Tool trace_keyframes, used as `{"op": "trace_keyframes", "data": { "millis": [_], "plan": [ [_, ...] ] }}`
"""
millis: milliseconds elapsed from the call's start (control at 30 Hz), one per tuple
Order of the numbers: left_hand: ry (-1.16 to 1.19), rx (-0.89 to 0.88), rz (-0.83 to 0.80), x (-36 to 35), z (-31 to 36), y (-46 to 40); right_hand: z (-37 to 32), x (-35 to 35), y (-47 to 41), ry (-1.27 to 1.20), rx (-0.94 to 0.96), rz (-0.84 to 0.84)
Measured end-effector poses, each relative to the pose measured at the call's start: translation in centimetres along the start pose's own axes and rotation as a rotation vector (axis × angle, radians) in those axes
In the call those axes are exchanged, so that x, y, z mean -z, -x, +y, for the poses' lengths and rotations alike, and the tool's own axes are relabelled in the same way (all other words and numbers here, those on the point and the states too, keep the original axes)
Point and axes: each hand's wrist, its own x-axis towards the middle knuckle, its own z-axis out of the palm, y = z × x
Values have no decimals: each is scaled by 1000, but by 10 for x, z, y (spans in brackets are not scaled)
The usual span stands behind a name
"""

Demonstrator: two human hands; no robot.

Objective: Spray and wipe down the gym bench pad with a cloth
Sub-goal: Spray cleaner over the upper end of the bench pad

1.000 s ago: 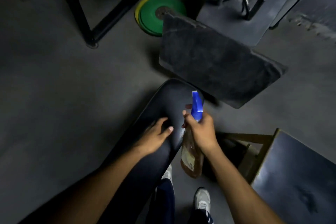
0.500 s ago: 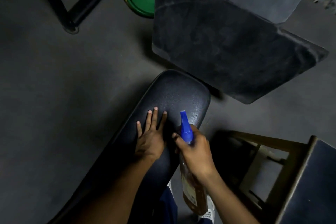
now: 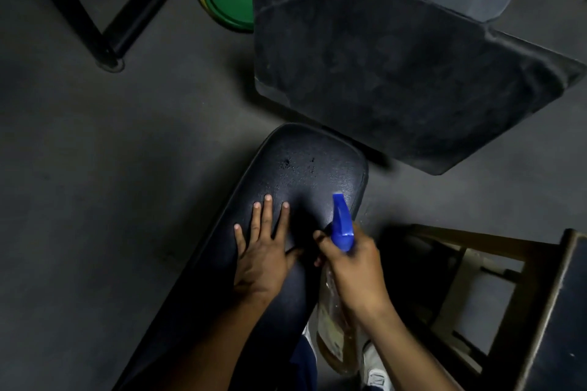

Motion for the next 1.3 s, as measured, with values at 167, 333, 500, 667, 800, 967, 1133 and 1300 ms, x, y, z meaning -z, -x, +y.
{"op": "trace_keyframes", "data": {
  "millis": [167,333,500,667,800,967,1133,1300],
  "plan": [
    [0,-15,19,0,0,0,10,26,17,-14,-28,54],
    [5,-24,29,4,0,1,23,32,40,40,-26,67],
    [37,-42,16,5,0,2,33,17,54,70,-4,16],
    [129,-45,30,14,-4,7,25,-7,57,87,53,-47],
    [124,39,27,6,-12,37,22,-22,62,108,71,-105],
    [103,87,-17,-8,-20,90,31,-25,89,125,75,-217],
    [69,94,-70,-19,-25,102,45,-1,112,163,49,-244],
    [54,98,-70,-22,-25,97,58,31,116,228,46,-163]
  ]
}}
